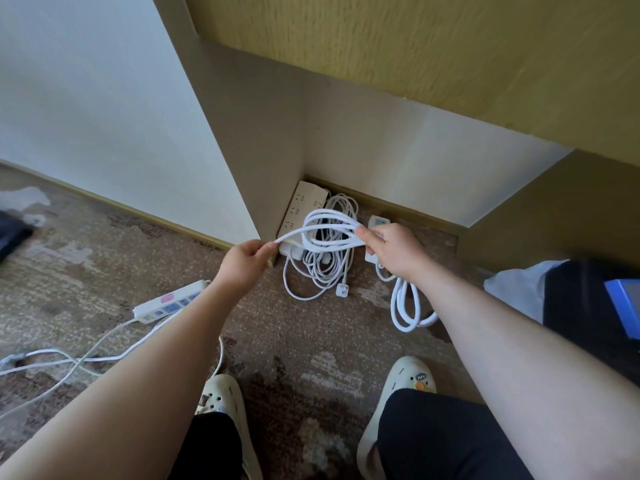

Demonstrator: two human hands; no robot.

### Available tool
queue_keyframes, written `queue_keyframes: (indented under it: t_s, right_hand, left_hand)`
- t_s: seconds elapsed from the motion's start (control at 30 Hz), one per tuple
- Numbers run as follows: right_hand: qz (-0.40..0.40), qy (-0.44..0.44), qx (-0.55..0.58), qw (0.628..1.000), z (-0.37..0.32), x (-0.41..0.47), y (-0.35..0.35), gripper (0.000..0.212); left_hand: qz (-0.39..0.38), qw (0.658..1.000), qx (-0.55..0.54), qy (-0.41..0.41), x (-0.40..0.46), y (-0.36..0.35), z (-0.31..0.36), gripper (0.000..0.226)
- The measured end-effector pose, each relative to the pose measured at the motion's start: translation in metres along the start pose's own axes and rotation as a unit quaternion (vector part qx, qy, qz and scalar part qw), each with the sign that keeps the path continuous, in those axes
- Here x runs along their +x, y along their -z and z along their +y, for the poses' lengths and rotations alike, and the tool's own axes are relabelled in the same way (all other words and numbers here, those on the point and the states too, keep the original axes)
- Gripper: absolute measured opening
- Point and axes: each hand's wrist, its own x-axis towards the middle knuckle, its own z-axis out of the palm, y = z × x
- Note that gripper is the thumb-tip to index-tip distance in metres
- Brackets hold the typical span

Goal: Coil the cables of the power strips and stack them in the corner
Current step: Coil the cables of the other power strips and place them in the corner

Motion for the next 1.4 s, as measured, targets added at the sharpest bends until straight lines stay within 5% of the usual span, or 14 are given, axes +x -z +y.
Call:
queue_keyframes:
  t_s: [0.27,0.57,0.73,0.87,1.1,1.4]
  right_hand:
    - [0.092,-0.045,-0.017,0.995,0.012,0.008,0.001,0.084]
    - [0.146,-0.11,0.001,0.983,0.001,0.013,-0.008,0.071]
    - [0.159,-0.112,0.009,0.981,0.008,0.008,0.0,0.068]
    - [0.171,-0.128,0.018,0.977,0.014,0.008,0.008,0.066]
    - [0.127,-0.094,-0.014,0.987,-0.007,0.004,-0.01,0.07]
    - [0.079,-0.079,0.012,0.994,-0.016,0.0,-0.016,0.051]
  left_hand:
    - [-0.021,0.99,0.138,0.003,-0.014,0.034,-0.05,0.025]
    - [-0.089,0.978,0.036,-0.184,-0.044,-0.021,0.07,0.024]
    - [-0.089,0.979,0.165,-0.082,-0.025,-0.028,0.027,0.032]
    - [-0.039,0.984,0.163,-0.064,-0.018,-0.005,-0.008,0.027]
    - [0.032,0.994,0.061,-0.082,-0.021,-0.021,0.02,0.026]
    - [-0.102,0.974,0.143,-0.144,-0.044,-0.079,0.054,0.03]
